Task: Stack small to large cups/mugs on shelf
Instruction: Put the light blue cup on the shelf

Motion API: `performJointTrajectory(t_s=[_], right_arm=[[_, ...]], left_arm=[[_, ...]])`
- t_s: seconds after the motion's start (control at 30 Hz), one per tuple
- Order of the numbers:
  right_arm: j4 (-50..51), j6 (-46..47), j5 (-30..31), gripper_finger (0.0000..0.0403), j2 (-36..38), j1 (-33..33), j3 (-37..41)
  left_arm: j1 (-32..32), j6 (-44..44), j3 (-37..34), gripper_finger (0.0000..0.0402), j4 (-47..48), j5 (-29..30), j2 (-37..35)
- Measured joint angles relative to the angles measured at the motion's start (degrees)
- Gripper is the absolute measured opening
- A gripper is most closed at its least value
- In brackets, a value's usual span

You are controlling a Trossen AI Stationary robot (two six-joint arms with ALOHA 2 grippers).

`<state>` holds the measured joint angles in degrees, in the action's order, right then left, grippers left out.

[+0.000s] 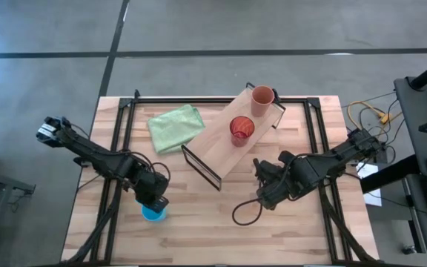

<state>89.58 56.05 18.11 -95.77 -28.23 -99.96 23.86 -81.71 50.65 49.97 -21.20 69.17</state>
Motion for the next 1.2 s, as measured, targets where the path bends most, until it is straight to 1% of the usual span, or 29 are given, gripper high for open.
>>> performJointTrajectory(t_s=[0.1,0.3,0.4,0.63,0.8,1.2], right_arm=[[0.00,-1.12,0.00,0.0054,0.00,0.00,0.00],[0.07,-1.70,0.07,0.0054,0.00,0.00,0.00],[0.12,-1.74,1.37,0.0054,0.00,0.00,0.00],[0.17,-2.24,1.68,0.0054,0.04,0.11,0.00],[0.18,-2.27,1.68,0.0054,0.04,0.11,0.00],[0.22,-2.47,1.68,0.0054,0.04,0.11,-0.02]], left_arm=[[-0.16,-0.20,-0.99,0.0019,-0.36,-0.17,0.00],[-0.26,-1.20,-1.59,0.0064,-5.91,-0.14,0.59],[-0.26,-2.06,-1.54,0.0077,-7.57,0.46,2.05],[-0.26,-2.03,-0.69,0.0079,-7.72,0.75,7.96],[-0.26,-1.61,0.47,0.0079,-9.43,0.90,10.79],[-0.26,-1.87,2.35,0.0079,-9.14,0.97,9.95]])
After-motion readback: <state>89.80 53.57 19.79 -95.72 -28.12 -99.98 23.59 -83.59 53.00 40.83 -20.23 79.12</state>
